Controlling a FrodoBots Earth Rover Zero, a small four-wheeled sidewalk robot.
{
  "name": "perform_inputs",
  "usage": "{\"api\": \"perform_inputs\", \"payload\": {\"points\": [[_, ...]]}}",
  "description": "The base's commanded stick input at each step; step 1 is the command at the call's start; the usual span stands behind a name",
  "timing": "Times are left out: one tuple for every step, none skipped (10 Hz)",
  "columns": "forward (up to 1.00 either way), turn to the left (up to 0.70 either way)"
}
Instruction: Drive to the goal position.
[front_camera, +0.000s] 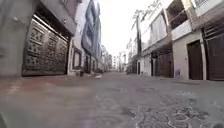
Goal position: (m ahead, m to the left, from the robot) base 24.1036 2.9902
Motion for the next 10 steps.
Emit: {"api": "perform_inputs", "payload": {"points": [[1.0,0.06],[1.0,0.06],[1.0,0.06],[1.0,-0.3],[1.0,-0.34],[1.0,-0.34],[1.0,-0.13],[1.0,0.06],[1.0,0.06],[1.0,0.06]]}}
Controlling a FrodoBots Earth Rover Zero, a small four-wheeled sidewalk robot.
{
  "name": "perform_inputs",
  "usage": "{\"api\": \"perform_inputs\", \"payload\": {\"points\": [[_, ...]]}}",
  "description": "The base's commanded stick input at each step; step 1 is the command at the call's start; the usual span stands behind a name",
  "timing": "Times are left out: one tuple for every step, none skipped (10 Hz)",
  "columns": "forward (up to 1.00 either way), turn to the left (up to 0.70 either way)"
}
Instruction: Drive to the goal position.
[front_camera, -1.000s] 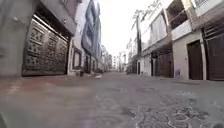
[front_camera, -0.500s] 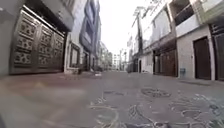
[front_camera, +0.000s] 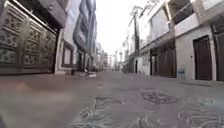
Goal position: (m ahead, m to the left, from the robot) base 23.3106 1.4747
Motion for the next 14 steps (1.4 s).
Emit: {"api": "perform_inputs", "payload": {"points": [[1.0,0.06],[1.0,0.06],[1.0,-0.03],[1.0,-0.34],[1.0,-0.06],[1.0,0.06],[1.0,0.06],[1.0,0.06],[1.0,0.06],[1.0,0.06],[1.0,0.06],[1.0,0.06],[1.0,0.06],[1.0,0.06]]}}
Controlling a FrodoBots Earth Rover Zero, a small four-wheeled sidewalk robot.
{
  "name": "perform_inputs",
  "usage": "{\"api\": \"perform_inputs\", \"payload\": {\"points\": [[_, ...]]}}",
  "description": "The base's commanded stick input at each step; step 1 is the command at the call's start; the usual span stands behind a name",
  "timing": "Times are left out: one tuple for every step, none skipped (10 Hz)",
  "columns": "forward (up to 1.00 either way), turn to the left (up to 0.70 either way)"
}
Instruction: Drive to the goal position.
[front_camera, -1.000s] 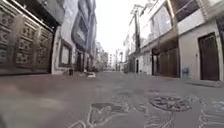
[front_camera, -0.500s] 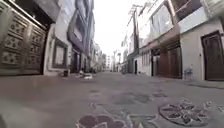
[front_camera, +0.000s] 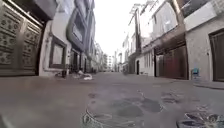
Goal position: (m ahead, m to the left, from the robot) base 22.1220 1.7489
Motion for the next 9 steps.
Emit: {"api": "perform_inputs", "payload": {"points": [[1.0,0.06],[1.0,0.06],[1.0,0.06],[1.0,0.06],[1.0,0.06],[1.0,0.06],[1.0,0.06],[1.0,0.06],[1.0,0.06]]}}
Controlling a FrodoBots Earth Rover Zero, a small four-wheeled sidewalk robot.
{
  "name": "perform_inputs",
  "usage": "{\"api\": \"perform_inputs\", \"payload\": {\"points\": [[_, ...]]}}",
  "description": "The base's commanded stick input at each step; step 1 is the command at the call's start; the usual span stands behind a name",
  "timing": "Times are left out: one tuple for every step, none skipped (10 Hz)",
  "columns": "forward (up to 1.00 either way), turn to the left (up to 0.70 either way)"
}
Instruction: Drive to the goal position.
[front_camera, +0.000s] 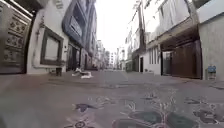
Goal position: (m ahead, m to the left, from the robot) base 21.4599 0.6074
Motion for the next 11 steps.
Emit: {"api": "perform_inputs", "payload": {"points": [[1.0,0.06],[1.0,0.06],[1.0,0.06],[1.0,0.06],[1.0,0.06],[1.0,0.06],[1.0,0.06],[1.0,0.06],[1.0,0.06],[1.0,0.06],[1.0,0.06]]}}
